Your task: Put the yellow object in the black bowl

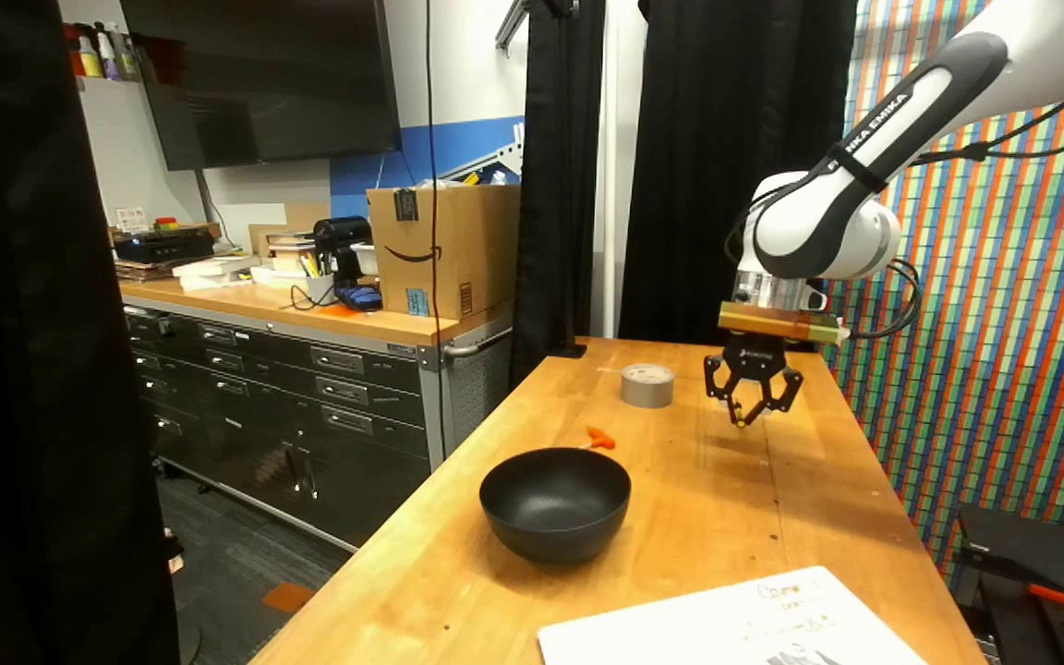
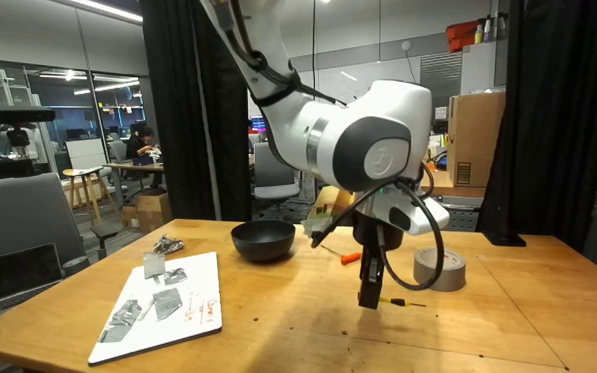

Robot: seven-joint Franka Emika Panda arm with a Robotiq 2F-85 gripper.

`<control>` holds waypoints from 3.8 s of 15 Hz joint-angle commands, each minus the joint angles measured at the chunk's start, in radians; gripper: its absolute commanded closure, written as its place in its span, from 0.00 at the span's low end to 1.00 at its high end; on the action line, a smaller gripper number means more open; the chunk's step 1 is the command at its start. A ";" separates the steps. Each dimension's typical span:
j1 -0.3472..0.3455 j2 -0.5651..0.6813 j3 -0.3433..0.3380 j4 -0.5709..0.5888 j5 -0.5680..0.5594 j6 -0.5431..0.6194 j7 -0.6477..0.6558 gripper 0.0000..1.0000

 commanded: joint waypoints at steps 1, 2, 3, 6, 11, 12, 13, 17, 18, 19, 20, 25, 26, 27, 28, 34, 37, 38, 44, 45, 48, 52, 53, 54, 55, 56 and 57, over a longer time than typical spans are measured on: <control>0.030 -0.151 -0.004 -0.029 -0.080 -0.091 0.033 0.90; 0.034 -0.179 0.004 -0.027 -0.095 -0.118 0.038 0.90; 0.042 -0.202 0.019 -0.017 -0.109 -0.148 0.051 0.90; 0.070 -0.255 0.069 0.005 -0.110 -0.223 0.054 0.90; 0.143 -0.287 0.170 0.039 -0.101 -0.294 -0.005 0.90; 0.159 -0.287 0.188 0.044 -0.098 -0.302 -0.013 0.90; 0.174 -0.283 0.204 0.054 -0.096 -0.310 -0.021 0.90; 0.218 -0.251 0.258 0.093 -0.105 -0.318 -0.030 0.90; 0.225 -0.239 0.268 0.105 -0.107 -0.314 -0.028 0.90; 0.231 -0.227 0.278 0.113 -0.117 -0.299 -0.021 0.90; 0.236 -0.218 0.285 0.122 -0.123 -0.291 -0.016 0.90; 0.263 -0.133 0.307 0.205 -0.167 -0.270 -0.011 0.90; 0.268 -0.108 0.309 0.229 -0.183 -0.267 -0.007 0.90; 0.274 -0.084 0.309 0.251 -0.197 -0.264 -0.003 0.90; 0.280 -0.052 0.307 0.279 -0.211 -0.263 -0.001 0.89; 0.318 0.094 0.286 0.411 -0.258 -0.272 -0.005 0.89; 0.334 0.148 0.275 0.464 -0.256 -0.279 -0.010 0.90; 0.339 0.165 0.271 0.480 -0.255 -0.281 -0.010 0.90; 0.355 0.187 0.254 0.481 -0.229 -0.271 -0.028 0.79; 0.357 0.193 0.252 0.488 -0.229 -0.271 -0.030 0.79; 0.359 0.198 0.250 0.494 -0.230 -0.273 -0.032 0.79; 0.359 0.198 0.250 0.495 -0.230 -0.274 -0.033 0.79; 0.359 0.198 0.250 0.495 -0.230 -0.275 -0.034 0.79; 0.359 0.198 0.250 0.495 -0.230 -0.275 -0.034 0.79; 0.359 0.198 0.250 0.495 -0.230 -0.276 -0.034 0.79; 0.359 0.198 0.250 0.495 -0.230 -0.276 -0.034 0.79; 0.359 0.198 0.250 0.495 -0.230 -0.277 -0.034 0.79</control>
